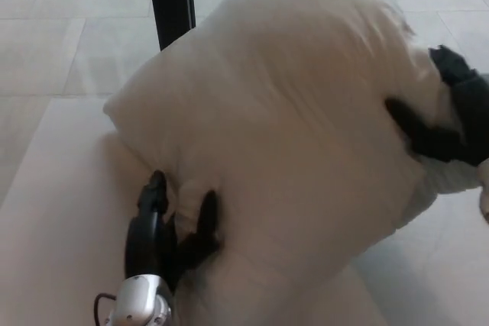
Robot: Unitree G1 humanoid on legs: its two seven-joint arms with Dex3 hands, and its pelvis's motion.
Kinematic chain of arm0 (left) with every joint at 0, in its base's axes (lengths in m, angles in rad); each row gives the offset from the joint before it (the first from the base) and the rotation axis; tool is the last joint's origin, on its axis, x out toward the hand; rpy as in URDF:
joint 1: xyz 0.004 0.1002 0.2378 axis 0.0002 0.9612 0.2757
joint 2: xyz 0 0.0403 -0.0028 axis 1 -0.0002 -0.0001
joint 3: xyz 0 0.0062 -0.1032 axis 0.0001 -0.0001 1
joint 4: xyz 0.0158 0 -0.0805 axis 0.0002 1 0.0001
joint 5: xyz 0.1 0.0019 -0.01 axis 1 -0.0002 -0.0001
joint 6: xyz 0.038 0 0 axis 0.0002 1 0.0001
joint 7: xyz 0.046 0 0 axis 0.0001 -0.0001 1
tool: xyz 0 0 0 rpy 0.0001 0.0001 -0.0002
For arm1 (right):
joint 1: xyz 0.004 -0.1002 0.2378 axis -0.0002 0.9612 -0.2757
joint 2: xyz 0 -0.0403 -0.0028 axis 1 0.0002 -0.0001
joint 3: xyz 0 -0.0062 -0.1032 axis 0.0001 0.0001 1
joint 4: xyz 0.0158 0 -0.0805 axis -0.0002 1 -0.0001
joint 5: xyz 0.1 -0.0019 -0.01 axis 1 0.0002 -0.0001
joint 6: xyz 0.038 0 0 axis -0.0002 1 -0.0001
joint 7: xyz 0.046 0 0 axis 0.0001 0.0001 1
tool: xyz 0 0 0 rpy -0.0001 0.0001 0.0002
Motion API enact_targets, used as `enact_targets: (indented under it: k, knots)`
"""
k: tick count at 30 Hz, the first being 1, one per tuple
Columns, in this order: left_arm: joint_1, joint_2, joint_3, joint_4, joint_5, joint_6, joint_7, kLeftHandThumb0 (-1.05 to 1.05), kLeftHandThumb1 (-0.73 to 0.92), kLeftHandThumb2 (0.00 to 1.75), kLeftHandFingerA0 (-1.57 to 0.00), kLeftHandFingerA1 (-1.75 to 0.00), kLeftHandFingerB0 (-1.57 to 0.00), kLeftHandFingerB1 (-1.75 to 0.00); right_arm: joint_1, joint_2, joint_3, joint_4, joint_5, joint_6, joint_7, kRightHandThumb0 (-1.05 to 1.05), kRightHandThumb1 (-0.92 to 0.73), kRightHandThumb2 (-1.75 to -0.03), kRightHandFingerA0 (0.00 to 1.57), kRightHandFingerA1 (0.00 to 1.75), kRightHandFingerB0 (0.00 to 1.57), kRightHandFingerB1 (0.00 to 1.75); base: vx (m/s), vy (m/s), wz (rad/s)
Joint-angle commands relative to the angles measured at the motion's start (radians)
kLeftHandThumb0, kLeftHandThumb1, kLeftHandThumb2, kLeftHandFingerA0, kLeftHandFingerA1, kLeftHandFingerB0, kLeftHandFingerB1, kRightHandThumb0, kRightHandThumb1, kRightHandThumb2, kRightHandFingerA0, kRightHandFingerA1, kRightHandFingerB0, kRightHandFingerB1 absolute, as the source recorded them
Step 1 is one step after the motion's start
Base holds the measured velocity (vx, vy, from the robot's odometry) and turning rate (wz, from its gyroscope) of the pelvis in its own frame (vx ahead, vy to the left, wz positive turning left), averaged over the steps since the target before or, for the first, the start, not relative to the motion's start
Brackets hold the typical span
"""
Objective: The robot uses its left hand to press on the left side of the pillow kept in the middle of the desk and uses its right hand to lift up and the right side of the pillow and turn it over
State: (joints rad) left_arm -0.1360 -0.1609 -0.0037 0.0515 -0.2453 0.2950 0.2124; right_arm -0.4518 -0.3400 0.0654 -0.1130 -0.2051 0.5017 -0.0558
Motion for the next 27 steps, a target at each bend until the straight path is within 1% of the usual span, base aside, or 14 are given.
enact_targets:
  k: [1, 3, 4, 7, 8, 10, 12, 13, 20, 21, 24, 25, 26, 27]
  knots:
    - [0.044, 0.25, 0.414, -0.094, -0.393, 0.362, -0.102, -0.68, 0.47, 0.84, -0.08, -0.55, -0.02, -0.22, 0.209, -0.198, -0.618, 0.094, 0.406, 0.028, 0.325, -0.46, -0.63, -0.59, 0.45, 0.48, 0.47, 0.4, 0.0, 0.0, 0.0]
    - [0.03, 0.312, 0.45, -0.068, -0.397, 0.397, -0.125, -0.65, 0.66, 0.58, -0.17, -0.52, 0.0, -0.27, 0.262, -0.221, -0.655, 0.128, 0.396, -0.002, 0.339, -0.48, -0.63, -0.59, 0.47, 0.51, 0.5, 0.41, 0.0, 0.0, 0.0]
    - [0.032, 0.33, 0.46, -0.063, -0.4, 0.402, -0.138, -0.67, 0.57, 0.74, -0.14, -0.53, 0.0, -0.1, 0.282, -0.23, -0.663, 0.138, 0.388, -0.015, 0.342, -0.5, -0.64, -0.59, 0.48, 0.5, 0.52, 0.41, 0.0, 0.0, 0.0]
    - [0.027, 0.363, 0.511, -0.044, -0.426, 0.414, -0.141, -0.69, 0.65, 0.65, -0.2, -0.54, 0.0, -0.16, 0.325, -0.255, -0.69, 0.17, 0.376, -0.04, 0.358, -0.49, -0.65, -0.59, 0.5, 0.5, 0.51, 0.41, 0.0, 0.0, 0.0]
    - [0.003, 0.401, 0.579, -0.008, -0.464, 0.422, -0.128, -0.85, 0.53, 0.94, -0.19, -0.6, 0.0, -0.23, 0.36, -0.277, -0.741, 0.22, 0.38, -0.058, 0.369, -0.49, -0.66, -0.58, 0.53, 0.55, 0.48, 0.39, 0.0, 0.0, 0.0]
    - [0.001, 0.432, 0.597, 0.011, -0.465, 0.42, -0.157, -0.88, 0.53, 0.95, -0.13, -0.57, 0.0, -0.26, 0.373, -0.283, -0.755, 0.245, 0.379, -0.082, 0.372, -0.53, -0.67, -0.6, 0.53, 0.58, 0.47, 0.39, 0.0, 0.0, 0.0]
    - [0.006, 0.5, 0.66, 0.043, -0.463, 0.371, -0.199, -0.81, 0.76, 0.63, -0.11, -0.54, 0.0, -0.18, 0.419, -0.313, -0.813, 0.316, 0.369, -0.186, 0.37, -0.68, -0.73, -0.62, 0.6, 0.82, 0.39, 0.46, 0.0, 0.0, 0.0]
    - [0.018, 0.544, 0.687, 0.074, -0.445, 0.343, -0.23, -0.81, 0.57, 0.98, -0.22, -0.63, 0.0, -0.32, 0.431, -0.326, -0.858, 0.332, 0.373, -0.177, 0.355, -0.78, -0.74, -0.62, 0.6, 0.9, 0.37, 0.56, 0.0, 0.0, 0.0]
    - [0.13, 0.722, 0.782, 0.301, -0.259, 0.256, -0.166, -0.88, 0.52, 0.98, -0.39, -0.67, 0.0, -0.33, 0.488, -0.48, -1.05, 0.734, 0.404, -0.269, 0.333, -0.94, -0.76, -0.64, 0.62, 1.02, 0.14, 0.76, 0.0, 0.0, 0.0]
    - [0.164, 0.729, 0.797, 0.341, -0.231, 0.229, -0.139, -0.92, 0.56, 0.74, -0.45, -0.7, 0.0, -0.43, 0.506, -0.478, -1.07, 0.767, 0.407, -0.267, 0.307, -0.93, -0.78, -0.64, 0.51, 0.99, 0.1, 0.77, 0.0, 0.0, 0.0]
    - [0.217, 0.727, 0.815, 0.412, -0.211, 0.183, -0.121, -0.87, 0.54, 0.98, -0.48, -0.81, -0.01, -0.43, 0.533, -0.47, -1.088, 0.849, 0.414, -0.297, 0.286, -0.88, -0.83, -0.65, 0.42, 0.98, 0.09, 0.75, 0.0, 0.0, 0.0]
    - [0.243, 0.718, 0.813, 0.417, -0.21, 0.165, -0.139, -0.89, 0.72, 0.61, -0.4, -0.84, 0.0, -0.45, 0.539, -0.463, -1.098, 0.866, 0.421, -0.298, 0.279, -0.87, -0.83, -0.64, 0.33, 0.98, 0.07, 0.79, 0.0, 0.0, 0.0]
    - [0.26, 0.701, 0.822, 0.426, -0.219, 0.149, -0.144, -0.83, 0.69, 0.61, -0.35, -0.79, 0.0, -0.47, 0.545, -0.457, -1.103, 0.89, 0.424, -0.306, 0.272, -0.85, -0.84, -0.67, 0.53, 1.31, 0.06, 0.79, 0.0, 0.0, 0.0]
    - [0.292, 0.666, 0.836, 0.447, -0.236, 0.127, -0.155, -0.82, 0.5, 0.94, -0.48, -0.8, -0.01, -0.44, 0.557, -0.444, -1.101, 0.943, 0.423, -0.337, 0.257, -0.85, -0.85, -0.68, 0.94, 1.48, 0.03, 0.82, 0.0, 0.0, 0.0]
